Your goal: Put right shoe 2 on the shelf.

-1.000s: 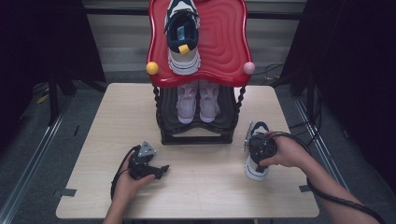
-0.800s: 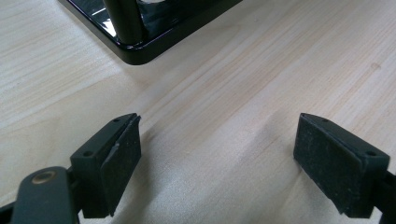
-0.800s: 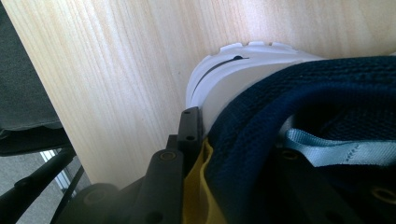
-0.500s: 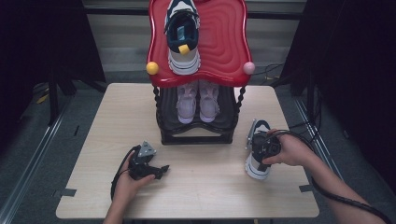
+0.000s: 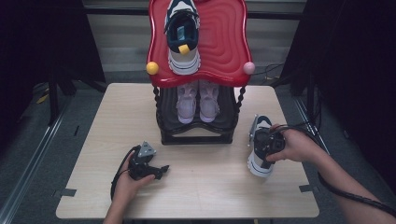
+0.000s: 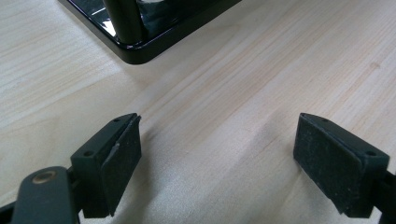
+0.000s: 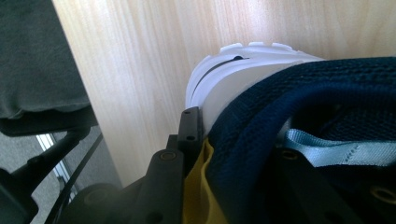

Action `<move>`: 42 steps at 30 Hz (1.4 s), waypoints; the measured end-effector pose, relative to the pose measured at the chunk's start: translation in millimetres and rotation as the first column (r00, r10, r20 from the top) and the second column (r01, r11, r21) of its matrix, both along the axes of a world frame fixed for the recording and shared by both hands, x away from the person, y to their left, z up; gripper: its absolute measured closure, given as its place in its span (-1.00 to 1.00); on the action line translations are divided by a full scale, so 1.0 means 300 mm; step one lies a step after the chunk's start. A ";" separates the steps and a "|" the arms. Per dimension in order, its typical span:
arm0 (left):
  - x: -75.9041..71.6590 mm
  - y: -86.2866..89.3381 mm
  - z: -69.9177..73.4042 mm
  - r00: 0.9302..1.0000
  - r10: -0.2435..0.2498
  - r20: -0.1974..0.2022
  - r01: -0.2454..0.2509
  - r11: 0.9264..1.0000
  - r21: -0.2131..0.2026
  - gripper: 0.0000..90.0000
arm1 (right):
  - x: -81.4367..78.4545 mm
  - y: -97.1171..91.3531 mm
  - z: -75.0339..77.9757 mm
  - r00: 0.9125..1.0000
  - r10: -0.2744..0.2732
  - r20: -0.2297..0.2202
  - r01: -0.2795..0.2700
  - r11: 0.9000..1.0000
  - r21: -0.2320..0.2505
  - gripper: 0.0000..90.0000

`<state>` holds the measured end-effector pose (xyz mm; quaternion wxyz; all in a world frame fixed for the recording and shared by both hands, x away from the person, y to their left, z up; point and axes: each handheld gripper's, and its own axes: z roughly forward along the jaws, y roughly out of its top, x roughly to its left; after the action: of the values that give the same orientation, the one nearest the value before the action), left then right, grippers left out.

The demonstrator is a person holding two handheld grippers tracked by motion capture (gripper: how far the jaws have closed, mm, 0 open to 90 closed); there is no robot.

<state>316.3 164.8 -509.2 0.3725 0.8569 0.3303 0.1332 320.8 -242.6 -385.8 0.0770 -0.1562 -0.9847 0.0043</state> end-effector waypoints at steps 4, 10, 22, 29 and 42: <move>0.000 0.000 0.000 1.000 0.001 0.001 -0.001 1.000 0.002 -0.67 | 0.001 -0.002 0.034 1.000 0.007 0.006 -0.007 1.000 0.005 0.64; 0.000 0.000 0.000 1.000 0.002 0.000 -0.002 1.000 0.002 -0.67 | 0.003 -0.003 0.089 1.000 0.014 0.012 -0.014 1.000 0.005 0.64; 0.000 0.000 0.001 1.000 -0.001 -0.003 0.001 1.000 0.004 -0.67 | 0.005 -0.001 0.210 0.999 0.037 0.029 -0.037 0.999 0.007 0.64; 0.000 0.000 0.001 1.000 -0.001 -0.003 0.001 1.000 0.004 -0.67 | 0.008 0.001 0.316 0.997 0.039 0.065 -0.041 0.999 0.017 0.64; 0.000 0.003 0.002 1.000 -0.009 -0.005 0.009 1.000 0.010 -0.67 | 0.016 0.006 0.485 0.994 0.048 0.102 -0.050 0.999 0.012 0.64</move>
<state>316.3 165.6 -508.7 0.3678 0.8607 0.3266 0.1311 325.5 -240.8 -240.2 0.0279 -0.1315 -0.9909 -0.0089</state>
